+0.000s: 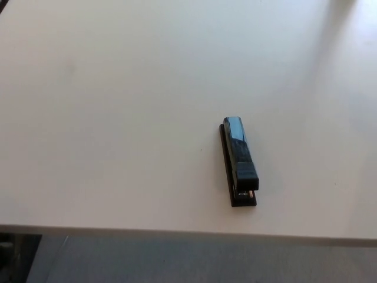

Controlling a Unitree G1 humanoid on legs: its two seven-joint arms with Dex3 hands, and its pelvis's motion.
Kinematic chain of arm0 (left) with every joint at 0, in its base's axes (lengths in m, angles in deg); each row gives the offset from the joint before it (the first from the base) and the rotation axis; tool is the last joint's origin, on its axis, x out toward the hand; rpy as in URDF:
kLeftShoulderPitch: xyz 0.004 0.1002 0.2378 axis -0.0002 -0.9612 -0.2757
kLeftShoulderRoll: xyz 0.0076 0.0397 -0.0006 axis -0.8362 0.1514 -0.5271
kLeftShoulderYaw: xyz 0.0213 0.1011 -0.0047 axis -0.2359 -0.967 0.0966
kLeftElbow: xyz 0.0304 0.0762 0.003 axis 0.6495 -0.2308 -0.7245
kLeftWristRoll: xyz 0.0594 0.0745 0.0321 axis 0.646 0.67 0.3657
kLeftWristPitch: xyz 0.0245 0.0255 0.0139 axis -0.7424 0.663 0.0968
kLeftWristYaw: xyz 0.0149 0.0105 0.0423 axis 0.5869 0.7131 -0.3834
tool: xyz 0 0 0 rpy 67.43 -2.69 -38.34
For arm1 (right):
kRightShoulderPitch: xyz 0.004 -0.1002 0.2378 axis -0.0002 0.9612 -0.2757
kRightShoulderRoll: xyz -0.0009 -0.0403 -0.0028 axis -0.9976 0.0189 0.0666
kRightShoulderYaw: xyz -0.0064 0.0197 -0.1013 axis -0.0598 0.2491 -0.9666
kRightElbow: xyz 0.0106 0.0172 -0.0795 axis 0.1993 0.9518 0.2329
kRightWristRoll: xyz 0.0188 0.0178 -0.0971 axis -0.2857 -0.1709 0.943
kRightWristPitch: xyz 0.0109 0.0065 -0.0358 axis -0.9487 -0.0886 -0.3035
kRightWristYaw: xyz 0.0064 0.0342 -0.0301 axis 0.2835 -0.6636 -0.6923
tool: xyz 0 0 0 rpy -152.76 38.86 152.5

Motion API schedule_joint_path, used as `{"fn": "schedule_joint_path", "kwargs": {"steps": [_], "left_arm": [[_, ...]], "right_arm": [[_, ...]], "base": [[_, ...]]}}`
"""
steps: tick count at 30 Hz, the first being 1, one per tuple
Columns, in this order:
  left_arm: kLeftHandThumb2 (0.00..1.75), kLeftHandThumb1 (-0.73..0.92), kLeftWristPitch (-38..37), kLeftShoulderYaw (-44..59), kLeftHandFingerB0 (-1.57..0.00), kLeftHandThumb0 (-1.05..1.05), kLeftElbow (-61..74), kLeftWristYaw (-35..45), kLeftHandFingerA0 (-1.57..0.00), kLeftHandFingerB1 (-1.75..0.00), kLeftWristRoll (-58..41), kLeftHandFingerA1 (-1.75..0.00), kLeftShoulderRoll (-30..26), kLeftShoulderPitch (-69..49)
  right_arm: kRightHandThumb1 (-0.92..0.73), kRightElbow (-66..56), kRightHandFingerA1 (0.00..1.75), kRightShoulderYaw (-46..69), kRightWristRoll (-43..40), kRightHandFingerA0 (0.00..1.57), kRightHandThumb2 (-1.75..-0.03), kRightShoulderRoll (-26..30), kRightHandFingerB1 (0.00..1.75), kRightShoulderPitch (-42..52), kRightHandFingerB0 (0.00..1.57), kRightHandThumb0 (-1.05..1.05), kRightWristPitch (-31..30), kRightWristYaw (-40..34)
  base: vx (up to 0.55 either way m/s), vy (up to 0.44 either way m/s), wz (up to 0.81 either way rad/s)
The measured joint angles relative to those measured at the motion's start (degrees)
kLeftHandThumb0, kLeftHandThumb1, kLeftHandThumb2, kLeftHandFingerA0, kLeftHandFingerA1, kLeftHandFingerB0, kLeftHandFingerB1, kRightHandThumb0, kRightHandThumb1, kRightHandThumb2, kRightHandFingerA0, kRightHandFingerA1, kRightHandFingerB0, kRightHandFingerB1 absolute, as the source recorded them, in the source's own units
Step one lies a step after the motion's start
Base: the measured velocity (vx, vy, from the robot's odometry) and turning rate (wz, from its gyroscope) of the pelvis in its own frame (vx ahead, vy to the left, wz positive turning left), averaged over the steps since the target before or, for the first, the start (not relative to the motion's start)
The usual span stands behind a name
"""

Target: The robot uses its right hand to press on the stapler that is in the middle of the desk

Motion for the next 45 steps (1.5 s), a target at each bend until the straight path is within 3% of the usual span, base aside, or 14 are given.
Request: {"fn": "schedule_joint_path", "kwargs": {"steps": [3,7,8,12,13,14,22,27,28,34,37,41,42,45], "left_arm": [[0.78,0.88,2.0,0.2,-0.41,-0.69,-0.7,0.4,-0.49,-0.38,-0.1,-0.41,0.0,-2.7],[0.78,0.92,3.1,0.3,-0.17,-0.62,-0.9,0.5,-0.25,-0.29,-0.1,-0.32,0.0,-7.5],[1.16,0.64,3.2,0.4,0.0,-0.3,-0.8,0.5,0.0,-0.46,-0.1,-0.46,0.0,-8.3],[1.16,0.64,3.2,1.6,-0.01,-0.3,-0.2,0.6,-0.01,-0.46,-0.7,-0.45,0.2,-11.9],[1.0,0.88,3.2,2.0,-0.1,-0.68,0.0,0.6,-0.2,-0.35,-0.8,-0.41,0.3,-12.4],[1.16,0.64,3.2,2.3,0.0,-0.3,0.2,0.6,0.0,-0.46,-0.9,-0.46,0.4,-12.8],[1.16,0.65,3.1,4.4,0.0,-0.31,1.6,1.0,0.0,-0.46,-2.1,-0.46,1.0,-14.1],[1.17,0.66,2.6,4.9,0.0,-0.3,2.0,1.0,0.0,-0.46,-2.4,-0.46,1.2,-14.6],[0.8,0.92,2.4,4.9,-0.09,-0.6,2.0,1.0,-0.16,-0.26,-2.4,-0.31,1.2,-14.8],[1.0,0.86,1.3,4.7,-0.06,-0.67,2.1,1.4,-0.11,-0.33,-2.6,-0.39,1.3,-15.2],[1.17,0.66,1.0,4.6,0.0,-0.3,2.1,1.5,0.0,-0.46,-2.6,-0.46,1.3,-15.2],[1.17,0.66,0.5,4.6,0.0,-0.3,2.3,1.5,0.0,-0.46,-2.6,-0.47,1.4,-15.2],[0.79,0.92,0.4,4.6,-0.09,-0.6,2.3,1.5,-0.16,-0.24,-2.6,-0.33,1.4,-15.1],[1.08,0.82,0.3,4.6,0.0,-0.65,2.3,1.5,-0.11,-0.33,-2.6,-0.44,1.4,-14.9]], "right_arm": [[-0.75,1.1,0.86,2.6,-0.8,1.05,-0.72,1.1,0.75,6.2,0.76,-0.14,-1.3,0.3],[-0.88,4.8,1.09,4.5,-1.7,1.02,-0.66,1.3,1.14,14.4,0.66,0.01,-1.4,1.4],[-0.92,5.8,1.04,4.7,-1.9,1.0,-0.65,1.3,1.14,16.2,0.62,0.07,-1.3,1.7],[-0.92,9.0,1.02,5.6,-3.1,0.98,-0.67,-0.3,1.07,23.6,0.57,0.1,-1.0,3.4],[-0.92,9.6,1.04,5.6,-3.4,0.96,-0.68,-0.8,1.13,24.8,0.52,0.07,-0.8,3.7],[-0.92,10.5,1.02,5.6,-3.6,0.96,-0.69,-1.3,1.12,25.9,0.53,0.07,-0.6,4.1],[-0.89,22.4,0.96,5.2,-4.4,0.92,-0.63,-3.9,1.04,31.0,0.6,0.04,2.1,5.1],[-0.79,31.6,0.64,2.7,-3.6,0.93,-0.62,-4.0,0.62,33.6,0.68,-0.14,2.8,3.1],[-0.77,33.5,0.62,1.0,-3.1,0.91,-0.62,-4.2,0.56,34.8,0.68,-0.16,2.8,2.0],[-0.58,38.1,0.58,-6.5,-0.3,0.91,-0.58,-6.3,0.66,39.9,0.66,-0.2,0.8,-1.4],[-0.53,39.2,0.54,-11.4,1.5,0.72,-0.56,-8.1,0.43,42.2,0.54,-0.18,-0.9,-1.5],[-0.86,39.7,0.47,-17.2,3.7,0.65,-0.66,-10.1,0.37,43.6,0.43,-0.25,-3.4,1.0],[-0.85,39.8,0.45,-18.9,4.4,0.61,-0.65,-10.3,0.36,43.6,0.4,-0.27,-4.1,1.8],[-0.8,40.0,0.56,-24.7,6.8,0.66,-0.64,-11.1,0.41,42.8,0.5,-0.23,-5.2,3.1]], "base": [[0.0,0.0,0.0],[0.0,0.0,0.0],[0.0,0.0,0.0],[0.0,0.0,0.0],[0.0,0.0,0.0],[0.0,0.0,0.0],[0.0,0.0,0.0],[0.0,0.0,0.0],[0.0,0.0,0.0],[0.0,0.0,0.0],[0.0,0.0,0.0],[0.0,0.0,0.0],[0.0,0.0,0.0],[0.0,0.0,0.0]]}}
